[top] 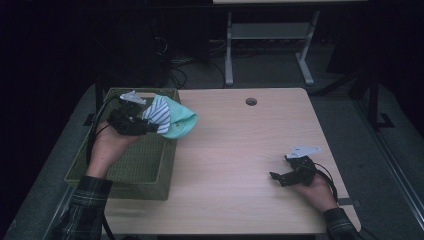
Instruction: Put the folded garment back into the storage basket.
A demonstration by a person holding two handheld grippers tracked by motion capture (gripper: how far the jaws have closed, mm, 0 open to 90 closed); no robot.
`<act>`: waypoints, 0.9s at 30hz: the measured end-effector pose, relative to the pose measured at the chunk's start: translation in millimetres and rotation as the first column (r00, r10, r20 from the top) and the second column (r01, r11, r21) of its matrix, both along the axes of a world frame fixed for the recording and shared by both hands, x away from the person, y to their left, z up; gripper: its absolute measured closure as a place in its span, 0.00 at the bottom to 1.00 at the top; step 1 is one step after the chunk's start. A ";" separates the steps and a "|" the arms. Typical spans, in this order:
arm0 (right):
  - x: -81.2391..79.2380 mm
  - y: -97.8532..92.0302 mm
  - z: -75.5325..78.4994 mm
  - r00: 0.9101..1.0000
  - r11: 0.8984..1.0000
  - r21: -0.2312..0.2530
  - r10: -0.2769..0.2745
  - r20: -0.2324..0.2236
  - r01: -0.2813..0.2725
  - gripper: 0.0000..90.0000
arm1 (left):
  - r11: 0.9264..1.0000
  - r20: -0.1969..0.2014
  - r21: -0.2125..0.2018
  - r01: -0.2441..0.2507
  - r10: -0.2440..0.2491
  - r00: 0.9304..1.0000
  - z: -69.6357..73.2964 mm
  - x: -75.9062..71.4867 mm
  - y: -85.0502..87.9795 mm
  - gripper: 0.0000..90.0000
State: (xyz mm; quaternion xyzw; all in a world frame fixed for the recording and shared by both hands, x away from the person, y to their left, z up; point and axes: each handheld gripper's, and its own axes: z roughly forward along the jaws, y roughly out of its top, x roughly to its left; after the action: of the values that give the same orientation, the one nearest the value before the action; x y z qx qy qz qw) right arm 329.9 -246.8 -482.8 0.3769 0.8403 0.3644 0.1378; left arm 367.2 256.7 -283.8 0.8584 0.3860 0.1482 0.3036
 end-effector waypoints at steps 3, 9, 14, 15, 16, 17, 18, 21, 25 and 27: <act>0.0 -0.1 0.0 1.000 1.000 0.000 -0.001 0.000 0.001 0.09 | 0.999 -0.001 0.009 -0.040 0.040 0.999 -2.0 -0.3 10.4 0.81; 0.0 -0.1 0.0 1.000 1.000 -0.001 -0.003 0.000 0.003 0.09 | 0.994 -0.015 0.012 -0.106 0.106 0.994 -11.5 0.0 28.3 0.81; 0.1 -0.2 0.0 1.000 1.000 -0.001 -0.004 0.000 0.004 0.09 | 0.988 -0.032 0.013 -0.151 0.151 0.988 -20.0 0.9 41.5 0.81; 0.1 -0.2 0.0 1.000 1.000 -0.002 -0.004 0.000 0.004 0.09 | 0.986 -0.037 0.017 -0.163 0.164 0.986 -22.1 1.0 43.4 0.81; 0.1 -0.2 0.0 1.000 1.000 -0.002 -0.004 0.000 0.004 0.09 | 0.984 -0.040 0.023 -0.174 0.175 0.984 -24.1 1.1 45.5 0.81; 0.1 -0.2 0.0 1.000 1.000 -0.002 -0.004 0.000 0.004 0.09 | 0.982 -0.045 0.026 -0.186 0.187 0.981 -26.1 1.3 47.7 0.81; 0.1 -0.2 0.0 1.000 1.000 -0.002 -0.004 0.000 0.004 0.09 | 0.980 -0.050 0.030 -0.199 0.201 0.978 -28.0 1.4 49.7 0.81; 0.1 -0.2 0.1 1.000 1.000 -0.002 -0.005 0.000 0.005 0.09 | 0.973 -0.059 0.033 -0.227 0.228 0.972 -33.1 1.9 56.1 0.81; 0.1 -0.3 0.1 1.000 1.000 -0.002 -0.005 0.000 0.005 0.09 | 0.964 -0.079 0.042 -0.261 0.264 0.961 -42.3 2.6 64.6 0.81; 0.1 -0.2 0.1 1.000 1.000 -0.002 -0.006 -0.002 0.006 0.09 | 0.962 -0.087 0.045 -0.268 0.271 0.959 -47.4 2.8 67.6 0.81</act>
State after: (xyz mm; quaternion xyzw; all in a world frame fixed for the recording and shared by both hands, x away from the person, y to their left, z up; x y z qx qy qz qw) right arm 330.0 -247.0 -482.7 0.3796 0.8396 0.3630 0.1385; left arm 370.0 324.3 -331.2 0.8085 0.5106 0.1544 0.2484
